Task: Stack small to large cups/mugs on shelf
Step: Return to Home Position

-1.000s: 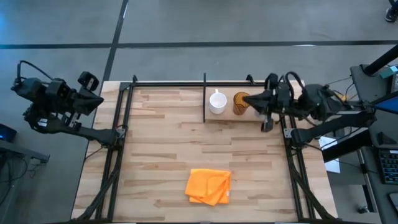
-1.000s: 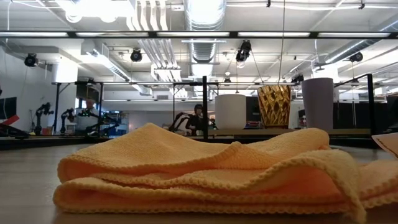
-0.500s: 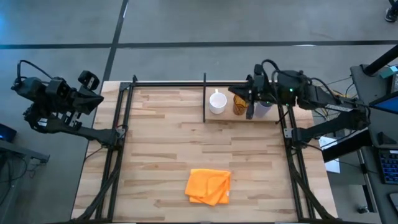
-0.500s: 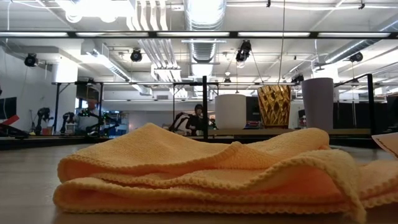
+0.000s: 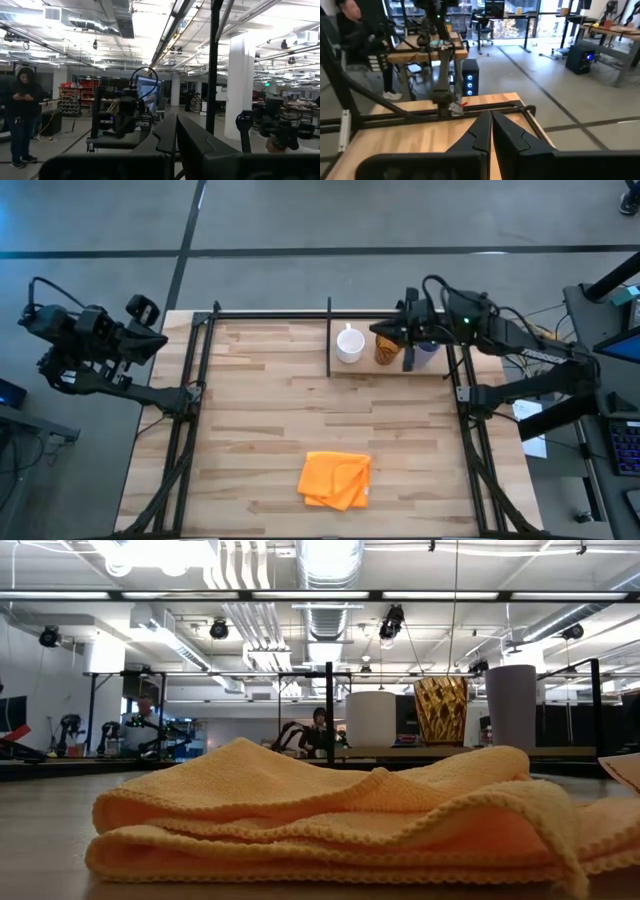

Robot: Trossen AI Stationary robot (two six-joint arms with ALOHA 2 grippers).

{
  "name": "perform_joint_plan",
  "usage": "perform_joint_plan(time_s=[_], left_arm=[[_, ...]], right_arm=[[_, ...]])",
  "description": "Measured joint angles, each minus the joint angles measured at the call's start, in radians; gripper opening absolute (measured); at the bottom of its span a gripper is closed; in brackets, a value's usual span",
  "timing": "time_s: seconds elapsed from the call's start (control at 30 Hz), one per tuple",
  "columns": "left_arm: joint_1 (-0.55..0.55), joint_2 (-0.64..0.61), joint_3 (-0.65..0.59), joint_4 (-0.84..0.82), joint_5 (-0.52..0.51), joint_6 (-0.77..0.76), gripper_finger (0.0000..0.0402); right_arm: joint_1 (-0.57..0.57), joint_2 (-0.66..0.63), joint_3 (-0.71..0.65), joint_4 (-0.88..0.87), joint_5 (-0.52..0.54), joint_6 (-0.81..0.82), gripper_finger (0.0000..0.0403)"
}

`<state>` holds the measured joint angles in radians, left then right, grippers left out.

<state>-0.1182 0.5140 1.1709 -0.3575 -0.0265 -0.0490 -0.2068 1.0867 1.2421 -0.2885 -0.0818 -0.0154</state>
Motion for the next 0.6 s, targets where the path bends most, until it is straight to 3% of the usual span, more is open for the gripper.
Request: perform_joint_plan(time_s=[0.3, 0.6], left_arm=[[0.0, -0.035, -0.047, -0.035, -0.012, 0.0, 0.0], [0.0, -0.129, -0.271, 0.083, -0.013, 0.0, 0.0]], right_arm=[[0.054, -0.216, -0.268, 0.232, 0.002, 0.062, 0.0008], [0.169, -0.377, -0.406, 0.296, 0.003, 0.079, 0.0008]])
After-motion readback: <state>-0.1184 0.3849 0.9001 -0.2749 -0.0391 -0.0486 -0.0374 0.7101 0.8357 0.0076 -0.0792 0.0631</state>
